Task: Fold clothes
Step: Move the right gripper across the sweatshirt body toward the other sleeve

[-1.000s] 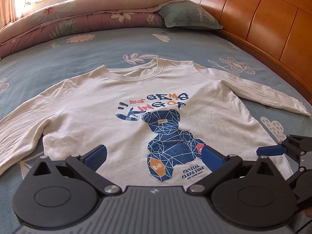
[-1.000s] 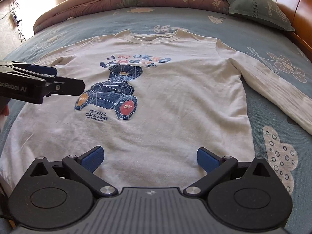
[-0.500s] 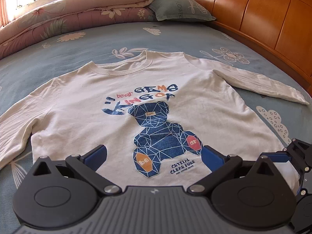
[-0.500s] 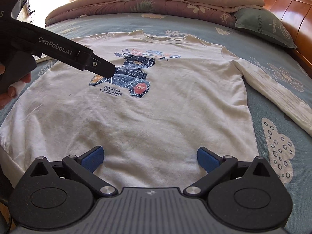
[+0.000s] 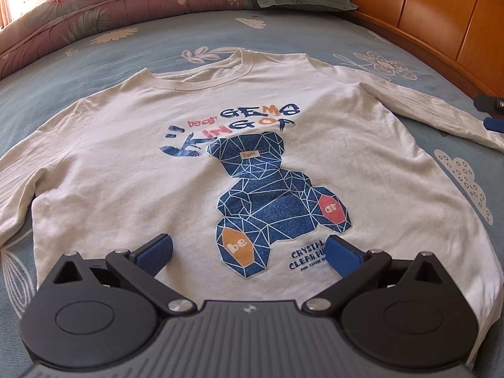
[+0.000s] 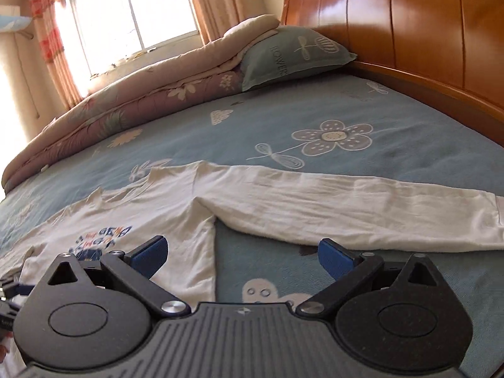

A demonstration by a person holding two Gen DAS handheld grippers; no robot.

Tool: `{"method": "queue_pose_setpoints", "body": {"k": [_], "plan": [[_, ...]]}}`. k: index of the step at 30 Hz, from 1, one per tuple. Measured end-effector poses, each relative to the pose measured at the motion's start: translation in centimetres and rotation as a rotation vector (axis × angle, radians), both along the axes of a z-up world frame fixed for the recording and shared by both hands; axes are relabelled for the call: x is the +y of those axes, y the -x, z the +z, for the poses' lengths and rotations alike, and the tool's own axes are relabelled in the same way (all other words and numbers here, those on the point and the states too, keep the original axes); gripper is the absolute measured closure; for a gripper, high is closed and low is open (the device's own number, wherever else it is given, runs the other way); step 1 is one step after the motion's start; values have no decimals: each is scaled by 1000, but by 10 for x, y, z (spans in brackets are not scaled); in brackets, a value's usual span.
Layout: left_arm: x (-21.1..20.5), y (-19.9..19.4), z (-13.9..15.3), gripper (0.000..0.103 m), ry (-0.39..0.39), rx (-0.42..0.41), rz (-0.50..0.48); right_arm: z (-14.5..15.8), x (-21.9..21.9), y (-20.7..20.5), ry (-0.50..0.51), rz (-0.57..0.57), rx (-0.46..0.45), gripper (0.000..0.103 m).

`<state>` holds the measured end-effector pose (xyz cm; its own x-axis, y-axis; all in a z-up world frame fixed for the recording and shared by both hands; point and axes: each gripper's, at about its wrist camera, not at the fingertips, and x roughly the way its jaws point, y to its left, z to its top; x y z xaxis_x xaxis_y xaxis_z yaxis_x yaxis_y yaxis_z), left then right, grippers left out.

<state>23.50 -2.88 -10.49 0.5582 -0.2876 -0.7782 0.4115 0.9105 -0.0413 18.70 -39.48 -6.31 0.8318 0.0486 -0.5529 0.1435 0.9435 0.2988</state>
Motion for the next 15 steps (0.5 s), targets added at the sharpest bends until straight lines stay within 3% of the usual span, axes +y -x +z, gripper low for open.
{"method": "queue_pose_setpoints", "body": {"k": [3, 8, 11, 15], "plan": [[-2, -1, -2, 1, -5, -5, -3, -8, -49, -22, -132, -102, 12, 0], [-2, -2, -2, 1, -5, -8, -7, -36, -86, -43, -306, -142, 32, 0], [-2, -3, -2, 1, -3, -10, -9, -56, -91, -40, -331, -147, 64, 0], [-2, -2, -3, 1, -3, -16, -14, -58, -104, -18, -353, -211, 33, 0]]}}
